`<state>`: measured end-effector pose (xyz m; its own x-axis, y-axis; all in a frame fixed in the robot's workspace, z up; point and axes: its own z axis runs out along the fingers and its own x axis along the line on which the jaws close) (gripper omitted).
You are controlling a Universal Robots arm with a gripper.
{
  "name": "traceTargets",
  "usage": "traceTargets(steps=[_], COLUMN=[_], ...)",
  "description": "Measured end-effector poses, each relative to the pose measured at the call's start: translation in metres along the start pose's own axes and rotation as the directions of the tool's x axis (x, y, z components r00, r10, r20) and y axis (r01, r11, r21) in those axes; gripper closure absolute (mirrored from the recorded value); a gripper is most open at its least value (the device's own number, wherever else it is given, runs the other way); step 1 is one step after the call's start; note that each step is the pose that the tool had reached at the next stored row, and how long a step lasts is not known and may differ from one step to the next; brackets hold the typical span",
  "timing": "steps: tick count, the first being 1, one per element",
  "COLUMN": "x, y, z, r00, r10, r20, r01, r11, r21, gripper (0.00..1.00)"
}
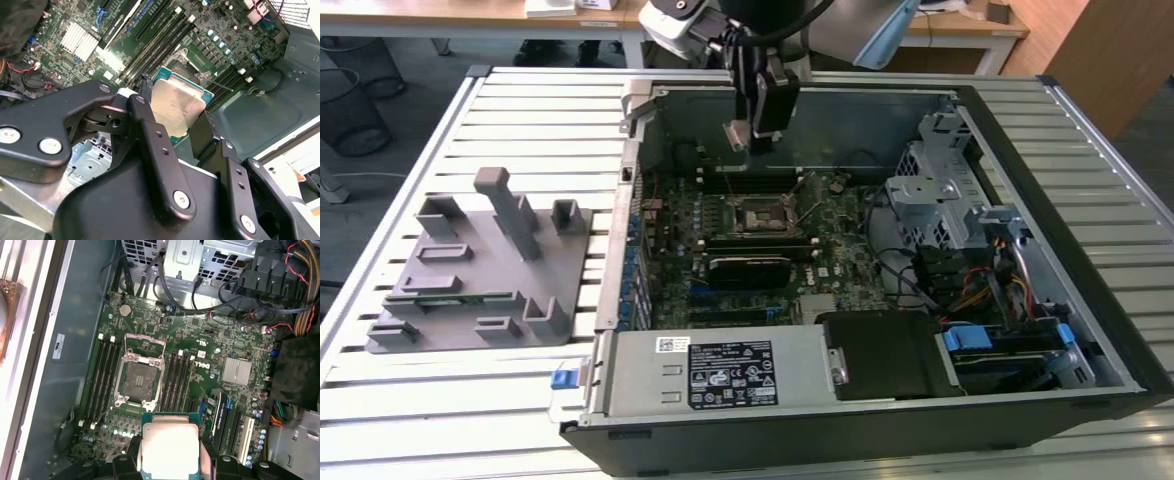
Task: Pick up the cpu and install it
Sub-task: 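Place the cpu into insertion slot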
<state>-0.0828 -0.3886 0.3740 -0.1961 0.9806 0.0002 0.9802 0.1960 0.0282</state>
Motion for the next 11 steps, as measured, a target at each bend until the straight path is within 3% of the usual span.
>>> traceTargets(steps=[11], x=[0.0000], y=[-0.0001], z=[0.0039], r00=[1.0000], r10=[0.000], r20=[0.0008], r01=[0.000], r11=[1.0000], r21=[0.0002], gripper=[0.46])
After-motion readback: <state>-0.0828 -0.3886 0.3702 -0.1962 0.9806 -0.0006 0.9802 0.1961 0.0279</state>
